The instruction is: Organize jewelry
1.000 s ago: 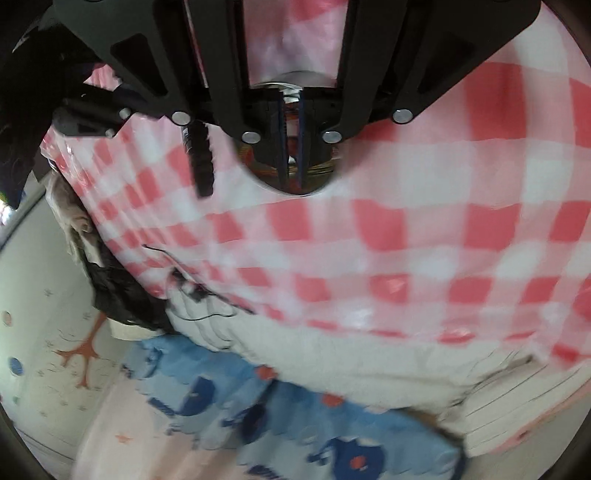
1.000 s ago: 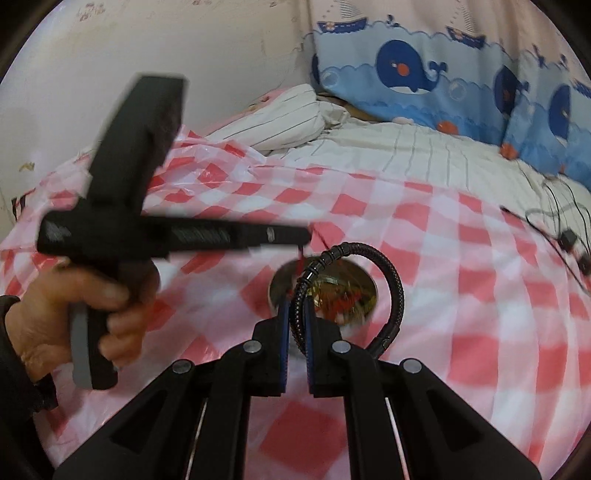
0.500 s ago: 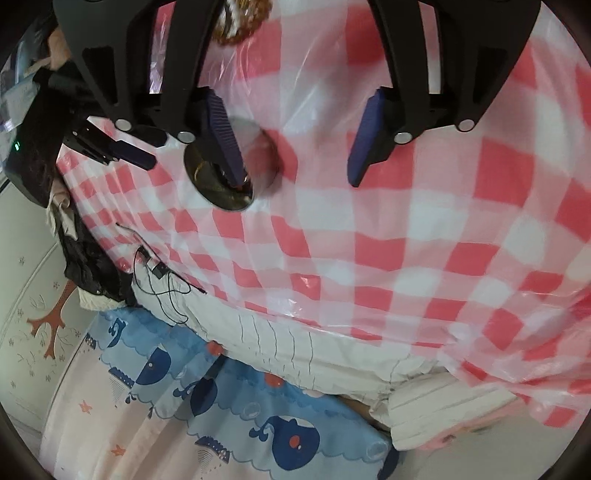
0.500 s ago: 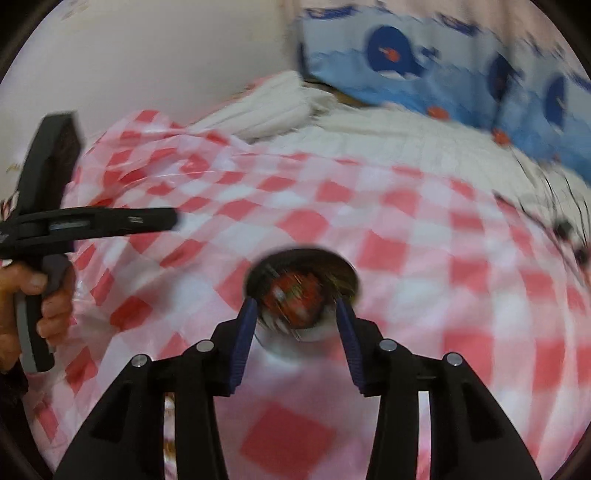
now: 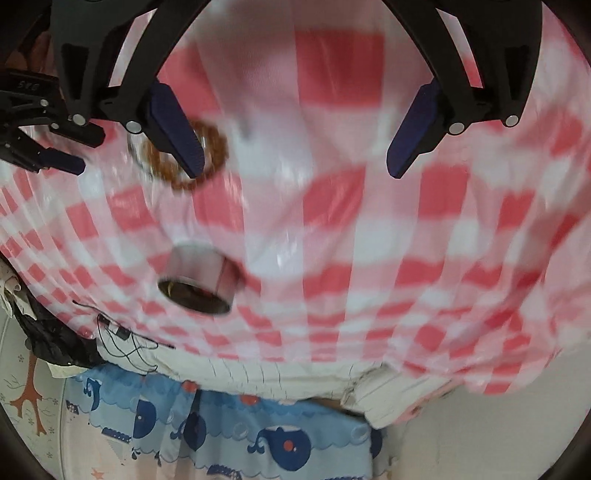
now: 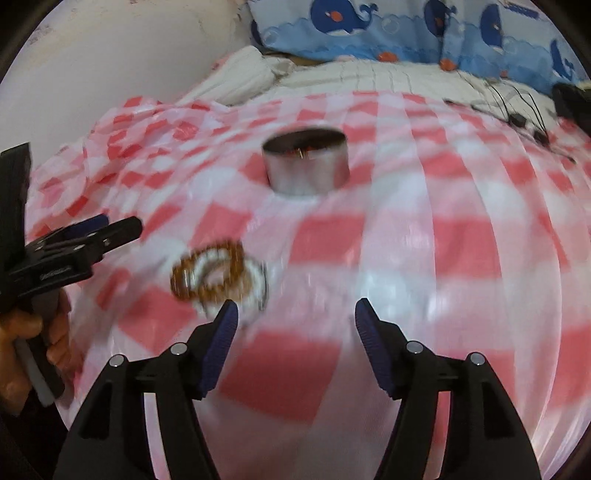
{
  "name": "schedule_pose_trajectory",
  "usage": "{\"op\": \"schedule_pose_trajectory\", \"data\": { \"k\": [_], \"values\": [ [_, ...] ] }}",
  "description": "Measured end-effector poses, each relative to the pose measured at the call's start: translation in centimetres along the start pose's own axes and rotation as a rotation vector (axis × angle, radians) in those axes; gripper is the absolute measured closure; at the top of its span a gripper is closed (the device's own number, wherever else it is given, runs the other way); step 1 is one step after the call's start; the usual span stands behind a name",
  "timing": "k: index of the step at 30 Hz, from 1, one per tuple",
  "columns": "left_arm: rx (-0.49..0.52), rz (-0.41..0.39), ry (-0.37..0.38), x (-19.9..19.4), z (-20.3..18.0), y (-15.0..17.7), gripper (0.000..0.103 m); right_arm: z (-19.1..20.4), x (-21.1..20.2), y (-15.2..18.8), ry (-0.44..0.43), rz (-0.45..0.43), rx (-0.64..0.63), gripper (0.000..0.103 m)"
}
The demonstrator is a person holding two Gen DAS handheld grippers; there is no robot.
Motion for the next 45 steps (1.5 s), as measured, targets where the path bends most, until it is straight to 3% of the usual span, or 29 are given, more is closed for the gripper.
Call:
{"op": "schedule_pose_trajectory", "data": {
  "k": [8,13,45],
  "values": [
    [-0.007,0.008,-0.026,0.4,-0.6,3.6,0.008,0.8,0.3,1.4,0.049,-0.019,-0.033,0.026],
    [-0.011,0.003,-0.034,0.6,-0.7,4.4,0.008,1.1,0.2,1.8,0.047,-0.015,-0.052,0.007],
    [0.005,0.017,-0.027,1.3,-1.4,4.7,0.008,1.0,-0.3,2.1,0.052,-0.029,-0.041,0.007]
  ]
}}
Point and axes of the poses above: each gripper's, at about its wrist camera, not at the fingertips, and x roughly the way its jaws point, z to its left, y to its underside, the point moved 2 cm from there along x, roughly the way its jaws point, and after that the axes turned 10 degrees about y, right-handed, at the moved point
